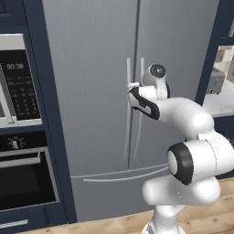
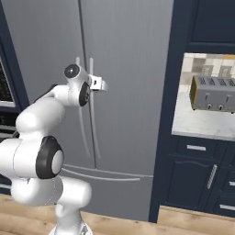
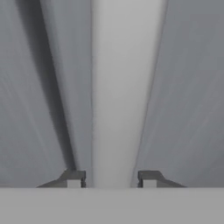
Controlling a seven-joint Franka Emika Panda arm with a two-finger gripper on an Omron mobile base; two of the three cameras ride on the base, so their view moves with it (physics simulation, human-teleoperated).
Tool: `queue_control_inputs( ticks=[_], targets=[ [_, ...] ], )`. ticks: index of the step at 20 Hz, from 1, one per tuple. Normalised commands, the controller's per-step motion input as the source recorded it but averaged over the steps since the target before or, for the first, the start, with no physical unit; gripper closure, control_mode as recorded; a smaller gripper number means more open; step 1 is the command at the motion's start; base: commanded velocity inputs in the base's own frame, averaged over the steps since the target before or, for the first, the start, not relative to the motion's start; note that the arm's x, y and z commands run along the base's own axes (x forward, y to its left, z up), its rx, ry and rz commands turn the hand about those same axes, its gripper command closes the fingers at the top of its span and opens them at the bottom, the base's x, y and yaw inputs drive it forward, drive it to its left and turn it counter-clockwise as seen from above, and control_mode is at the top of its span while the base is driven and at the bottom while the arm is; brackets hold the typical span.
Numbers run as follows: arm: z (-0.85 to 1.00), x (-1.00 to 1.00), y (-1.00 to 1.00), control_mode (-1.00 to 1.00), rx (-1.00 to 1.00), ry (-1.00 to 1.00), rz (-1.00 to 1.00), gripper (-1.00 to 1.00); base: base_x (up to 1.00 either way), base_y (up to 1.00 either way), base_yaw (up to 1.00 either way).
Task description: Open the fridge, grab two sodas, and place both sodas inside the bowl with ice on the dining counter.
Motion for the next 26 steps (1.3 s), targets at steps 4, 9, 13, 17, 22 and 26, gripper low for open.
queue_control_inputs(
  ticks=[4, 9, 13, 17, 22, 26],
  targets=[
    [-0.23, 0.24, 0.00, -1.00, -0.01, 0.00, 0.00, 1.00, 0.00, 0.00, 0.00],
    [-0.15, -0.54, -0.34, -1.00, 0.00, 0.04, -0.04, 1.00, 0.00, 0.00, 0.00],
    [0.00, -1.00, -0.62, -1.00, 0.04, 0.02, -0.10, 1.00, 0.00, 0.00, 0.00],
    [0.03, -1.00, -0.73, -1.00, 0.02, 0.00, -0.08, 1.00, 0.00, 0.00, 0.00],
    [0.11, -1.00, -0.66, -1.00, 0.01, 0.00, -0.09, 1.00, 0.00, 0.00, 0.00],
    [-0.25, -0.79, -0.10, -1.00, -0.10, 0.00, -0.03, -1.00, 0.00, 0.00, 0.00]
  ],
)
